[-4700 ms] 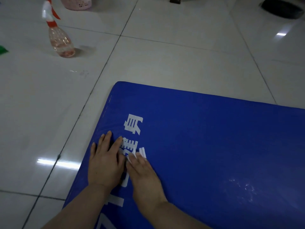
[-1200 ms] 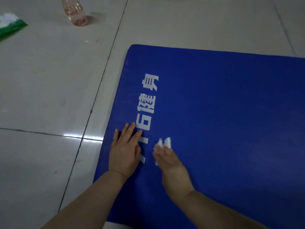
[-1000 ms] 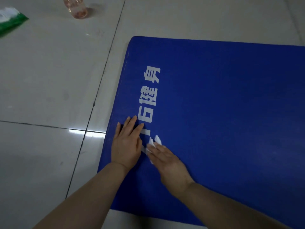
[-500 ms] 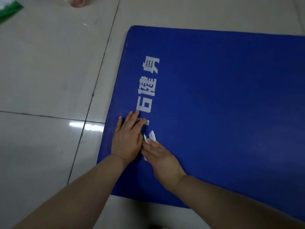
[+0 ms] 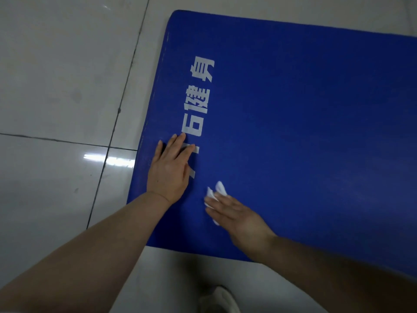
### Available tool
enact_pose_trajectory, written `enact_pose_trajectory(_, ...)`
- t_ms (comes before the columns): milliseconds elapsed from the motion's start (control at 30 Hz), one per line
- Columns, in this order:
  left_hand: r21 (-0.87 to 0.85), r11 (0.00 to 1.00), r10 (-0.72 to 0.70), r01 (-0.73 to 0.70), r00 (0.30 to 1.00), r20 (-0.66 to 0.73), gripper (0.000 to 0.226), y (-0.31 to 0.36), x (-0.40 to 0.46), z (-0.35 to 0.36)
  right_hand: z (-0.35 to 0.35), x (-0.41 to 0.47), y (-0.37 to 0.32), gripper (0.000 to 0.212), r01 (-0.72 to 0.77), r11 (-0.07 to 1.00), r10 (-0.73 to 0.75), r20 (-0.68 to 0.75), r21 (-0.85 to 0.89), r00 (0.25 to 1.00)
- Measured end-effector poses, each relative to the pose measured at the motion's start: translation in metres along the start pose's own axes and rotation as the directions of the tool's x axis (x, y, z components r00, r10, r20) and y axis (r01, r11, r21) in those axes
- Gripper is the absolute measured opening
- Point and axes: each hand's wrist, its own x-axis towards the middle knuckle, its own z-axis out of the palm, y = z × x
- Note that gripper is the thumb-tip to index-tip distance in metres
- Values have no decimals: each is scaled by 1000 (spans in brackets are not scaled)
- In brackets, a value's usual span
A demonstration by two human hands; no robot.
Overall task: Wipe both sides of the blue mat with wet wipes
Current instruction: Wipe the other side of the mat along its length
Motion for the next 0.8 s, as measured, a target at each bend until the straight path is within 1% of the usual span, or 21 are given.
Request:
enact_pose_trajectory(33, -4, 1000, -2, 2, 1000, -1, 50, 0, 1, 0, 5, 18, -7, 40, 3, 1000, -3, -21, 25, 1000)
enact_pose_trajectory(133, -11, 1000, -4, 4, 1000, -24, 46, 1, 0, -2, 5, 44, -20, 39, 35, 997, -39, 48, 72, 998)
enact_pose_trajectory(167, -13, 1000, 2, -3, 999, -36, 42, 1, -1, -1, 1, 39, -18, 41, 72, 996, -77, 84, 56, 993)
enact_pose_trajectory(233, -14, 1000, 11, -12, 999, -47, 43, 0, -2, 0, -10, 11, -6, 48, 167, 986, -164, 152, -6, 975)
enact_pose_trajectory(300, -13, 1000, 20, -21, 998, -60, 41, -1, -3, 0, -18, -31, 8, 51, 220, 975, -212, 164, -29, 963)
enact_pose_trajectory(367, -18, 999, 37, -39, 997, -66, 42, -1, -4, 1, -23, -68, 18, 46, 185, 983, -184, 156, 14, 970)
enact_pose_trajectory(433, -16, 998, 62, -63, 996, -60, 43, 1, -3, 2, -22, -79, 15, 37, 132, 987, -144, 133, 93, 981)
enact_pose_trajectory(500, -10, 997, 73, -73, 996, -60, 45, 2, -1, 4, -13, -65, 3, 32, 145, 980, -159, 102, 139, 982)
enact_pose_trajectory(567, -3, 997, 82, -82, 994, -66, 45, 3, 1, 5, -2, -32, -17, 32, 192, 972, -207, 104, 135, 973)
enact_pose_trajectory(633, 5, 996, 86, -86, 995, -57, 43, 2, 1, 3, 11, 9, -38, 34, 227, 965, -245, 138, 135, 960)
enact_pose_trajectory(733, 16, 996, 86, -86, 996, -24, 44, 2, 0, 1, 14, 46, -55, 40, 255, 951, -294, 252, 174, 922)
enact_pose_trajectory(800, 19, 996, 90, -90, 996, -22, 48, 2, -1, 1, 9, 38, -45, 38, 302, 938, -336, 237, 170, 912)
